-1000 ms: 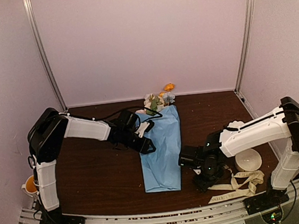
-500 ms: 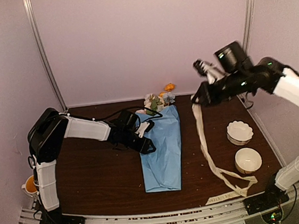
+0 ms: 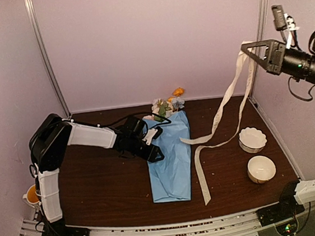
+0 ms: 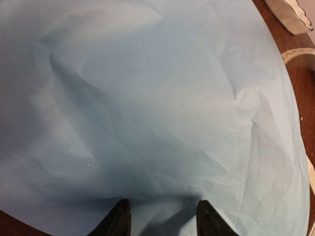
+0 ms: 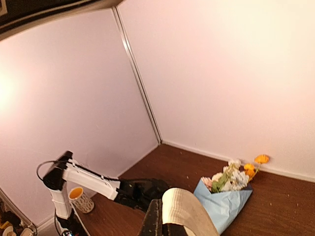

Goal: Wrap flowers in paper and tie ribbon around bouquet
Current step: Pick up the ribbon from the center of the board, then place the folded bouquet on the ribbon.

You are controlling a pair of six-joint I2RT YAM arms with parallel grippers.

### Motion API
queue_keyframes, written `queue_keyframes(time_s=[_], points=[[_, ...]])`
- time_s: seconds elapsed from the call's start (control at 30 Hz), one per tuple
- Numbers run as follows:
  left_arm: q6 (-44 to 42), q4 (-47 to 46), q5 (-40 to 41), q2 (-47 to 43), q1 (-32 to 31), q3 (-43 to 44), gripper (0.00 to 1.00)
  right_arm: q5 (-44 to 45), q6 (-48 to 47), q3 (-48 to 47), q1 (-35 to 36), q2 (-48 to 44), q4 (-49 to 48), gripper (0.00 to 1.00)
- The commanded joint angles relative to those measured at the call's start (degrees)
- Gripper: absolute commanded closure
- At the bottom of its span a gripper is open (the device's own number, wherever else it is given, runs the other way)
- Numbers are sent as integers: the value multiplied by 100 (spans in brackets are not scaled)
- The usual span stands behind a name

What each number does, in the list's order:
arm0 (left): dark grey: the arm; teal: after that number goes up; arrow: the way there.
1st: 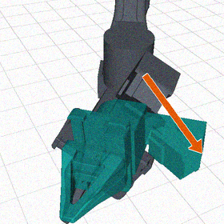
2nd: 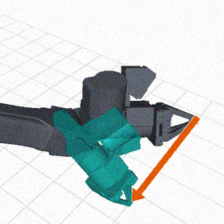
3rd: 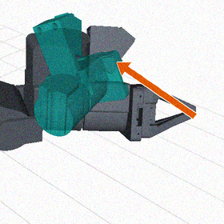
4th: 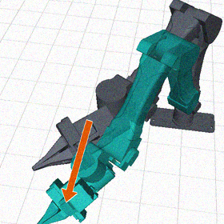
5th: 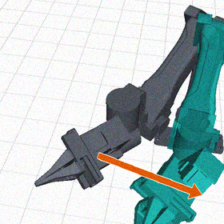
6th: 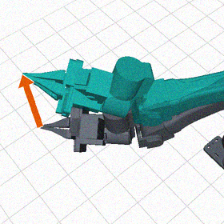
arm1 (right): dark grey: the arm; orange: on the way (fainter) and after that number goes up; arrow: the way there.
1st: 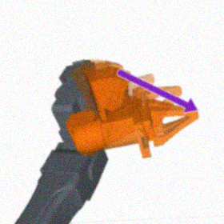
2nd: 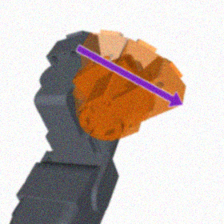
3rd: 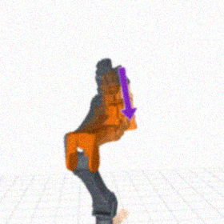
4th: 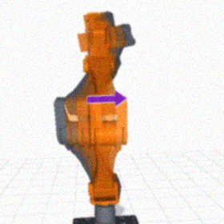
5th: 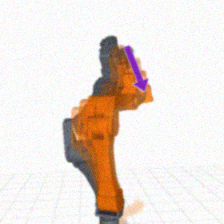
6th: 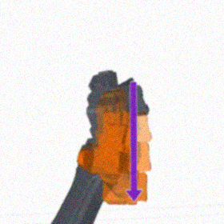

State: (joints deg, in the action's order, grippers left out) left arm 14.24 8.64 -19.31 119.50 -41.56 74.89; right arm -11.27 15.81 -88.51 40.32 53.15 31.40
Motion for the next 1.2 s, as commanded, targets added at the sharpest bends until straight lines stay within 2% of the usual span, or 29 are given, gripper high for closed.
queue_keyframes(time_s=[0.0,0.1,0.17,0.27,0.33,0.37,0.43,0.47,0.5,0.57,0.63,0.7,0.83,0.97,1.17], points=[[-40,496,199,405,43,-133,51,122,112,423,12,277,247,100],[-52,506,220,415,41,-141,51,281,274,716,-8,379,621,100],[-47,507,243,407,43,-161,51,825,510,886,-125,467,1098,100],[-53,481,227,420,40,-197,51,1429,984,1411,-586,478,1697,100],[-57,488,234,416,43,-195,51,1524,1189,1956,-992,490,1949,100],[-61,501,241,420,38,-187,51,1497,1249,2167,-1224,522,2035,89],[-70,513,266,409,43,-177,51,1387,1250,2501,-1569,665,2196,47],[-70,515,277,412,43,-177,51,1393,1232,2550,-1657,805,2328,32],[-76,515,279,420,38,-177,51,1380,1170,2543,-1681,995,2447,27],[-78,515,279,416,41,-175,51,1188,1063,2431,-1653,1374,2655,25],[-88,520,283,416,43,-185,51,1245,1003,2328,-1381,1653,2675,31],[-84,516,287,416,43,-192,51,1214,886,2281,-987,1868,2496,32],[-36,461,272,437,43,-233,51,10,496,2476,-291,2501,1763,32],[-41,487,267,451,43,-222,50,-265,266,2356,338,3407,1509,33],[-52,515,287,451,41,-220,51,-547,-184,2250,573,4401,1362,32]])
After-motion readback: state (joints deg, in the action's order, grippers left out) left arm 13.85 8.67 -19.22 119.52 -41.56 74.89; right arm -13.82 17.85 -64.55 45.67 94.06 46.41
